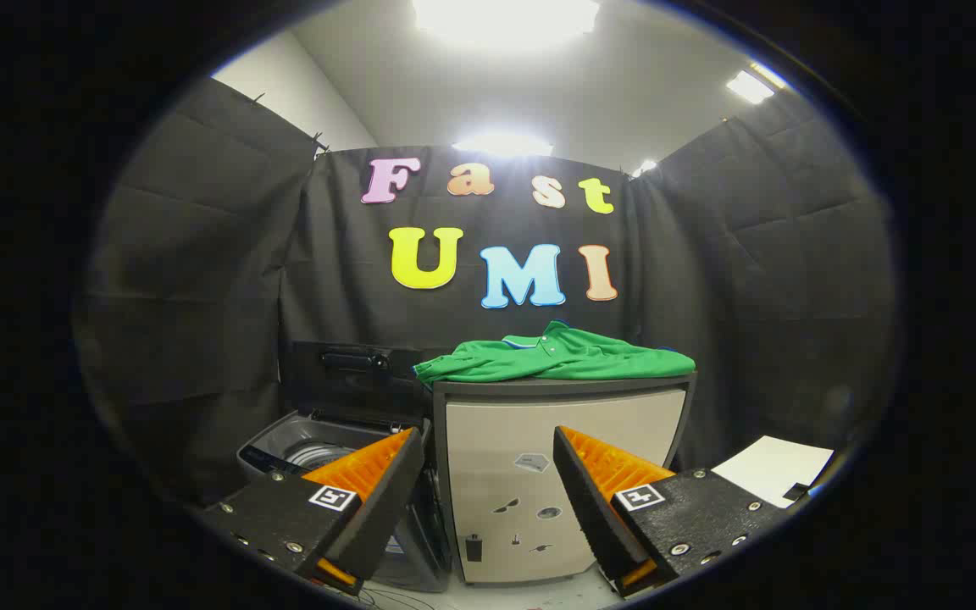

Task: Put the clothes into the washing machine and then close the washing machine lid.

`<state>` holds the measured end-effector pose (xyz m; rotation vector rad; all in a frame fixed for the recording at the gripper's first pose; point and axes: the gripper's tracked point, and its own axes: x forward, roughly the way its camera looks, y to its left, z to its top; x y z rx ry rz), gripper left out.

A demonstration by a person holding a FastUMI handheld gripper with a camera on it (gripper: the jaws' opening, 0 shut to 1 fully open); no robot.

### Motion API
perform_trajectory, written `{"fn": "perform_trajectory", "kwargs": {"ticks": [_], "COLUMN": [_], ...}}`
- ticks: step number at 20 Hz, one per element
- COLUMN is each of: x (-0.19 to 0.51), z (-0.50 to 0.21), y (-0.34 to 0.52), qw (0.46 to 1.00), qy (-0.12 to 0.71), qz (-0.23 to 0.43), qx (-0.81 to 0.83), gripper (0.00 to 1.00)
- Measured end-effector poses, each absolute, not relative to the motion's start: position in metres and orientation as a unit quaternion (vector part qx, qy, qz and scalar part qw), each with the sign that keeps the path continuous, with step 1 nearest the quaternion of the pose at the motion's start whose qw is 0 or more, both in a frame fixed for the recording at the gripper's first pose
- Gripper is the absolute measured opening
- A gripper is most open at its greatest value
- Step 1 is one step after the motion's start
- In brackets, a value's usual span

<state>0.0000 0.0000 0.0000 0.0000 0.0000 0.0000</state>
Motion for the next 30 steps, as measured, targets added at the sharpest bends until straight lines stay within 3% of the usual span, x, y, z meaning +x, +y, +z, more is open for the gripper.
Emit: {"fn": "perform_trajectory", "kwargs": {"ticks": [20,30], "x": [0.003,0.025], "z": [-0.015,0.027], "y": [-0.007,-0.039], "qw": [1.0,1.0], "qy": [0.016,0.003], "qz": [-0.009,-0.025], "qx": [0.014,0.014], "gripper": [0.95,0.95]}}
